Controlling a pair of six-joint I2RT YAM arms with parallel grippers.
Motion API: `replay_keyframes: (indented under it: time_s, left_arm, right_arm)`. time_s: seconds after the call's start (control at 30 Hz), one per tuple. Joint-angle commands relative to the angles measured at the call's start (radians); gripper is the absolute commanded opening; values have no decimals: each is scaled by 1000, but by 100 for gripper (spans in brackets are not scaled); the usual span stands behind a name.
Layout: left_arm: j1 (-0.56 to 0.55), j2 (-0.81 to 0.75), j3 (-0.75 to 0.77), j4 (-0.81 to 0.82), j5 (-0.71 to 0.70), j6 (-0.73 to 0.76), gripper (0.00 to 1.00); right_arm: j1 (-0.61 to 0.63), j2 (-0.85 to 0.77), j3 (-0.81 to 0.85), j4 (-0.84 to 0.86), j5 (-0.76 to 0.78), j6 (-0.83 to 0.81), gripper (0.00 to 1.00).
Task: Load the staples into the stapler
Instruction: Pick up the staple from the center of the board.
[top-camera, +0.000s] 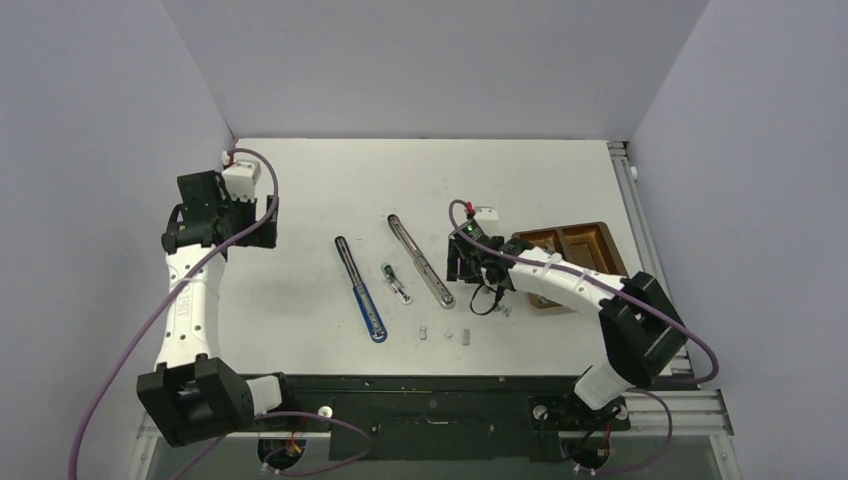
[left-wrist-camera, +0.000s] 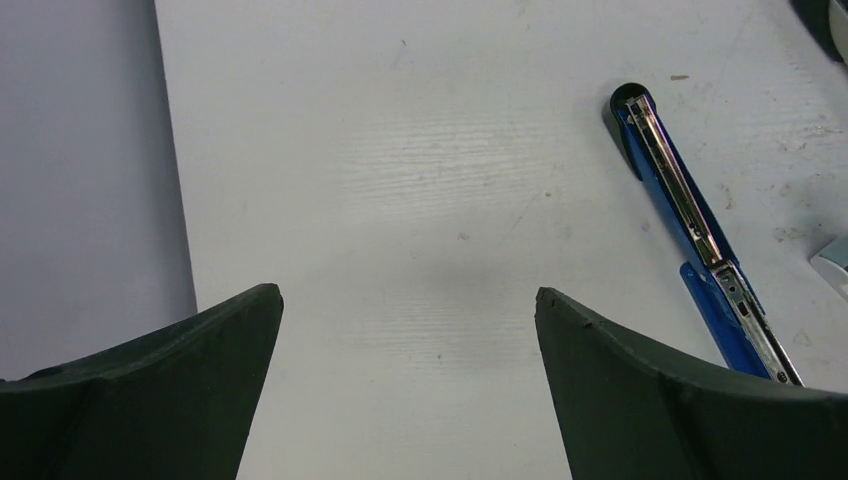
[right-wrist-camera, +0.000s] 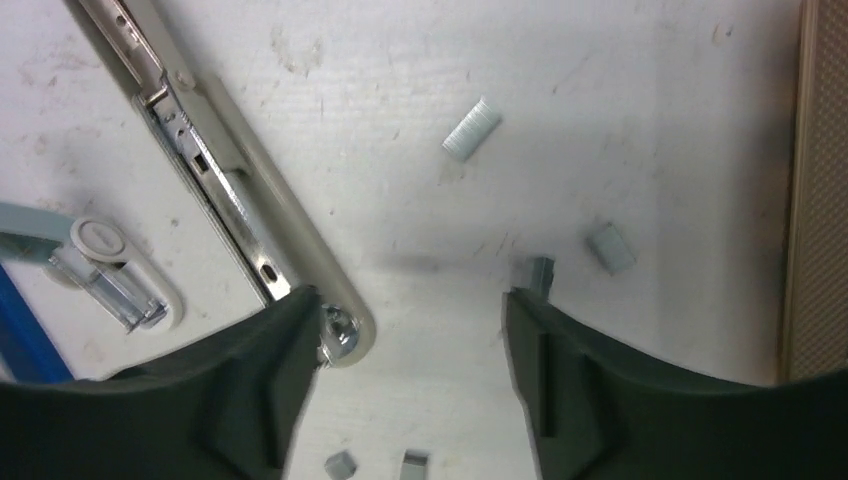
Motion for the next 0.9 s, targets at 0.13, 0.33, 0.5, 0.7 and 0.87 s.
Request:
replay_keyframes:
  time_s: [0.13,0.33,0.5,0.7,0.87]
  left_arm:
    - [28,-89,-163,171,112,-96,96]
    - [40,-114,-243,294,141,-176,96]
    - [40,-155,-290,318,227,-204,96]
    - [40,-172,-339,315,282,-201,96]
    - [40,-169,-344,287,299,-158,96]
  right_arm:
    - [-40,-305,-234,68,-142,57,100]
    - [148,-319,-189,-95,37,26,58]
    - [307,-273,-225,-119,115,103,45]
    - [328,-238,-278,-86,74,129,42]
    - [328,-211,-292,-68,56,129,40]
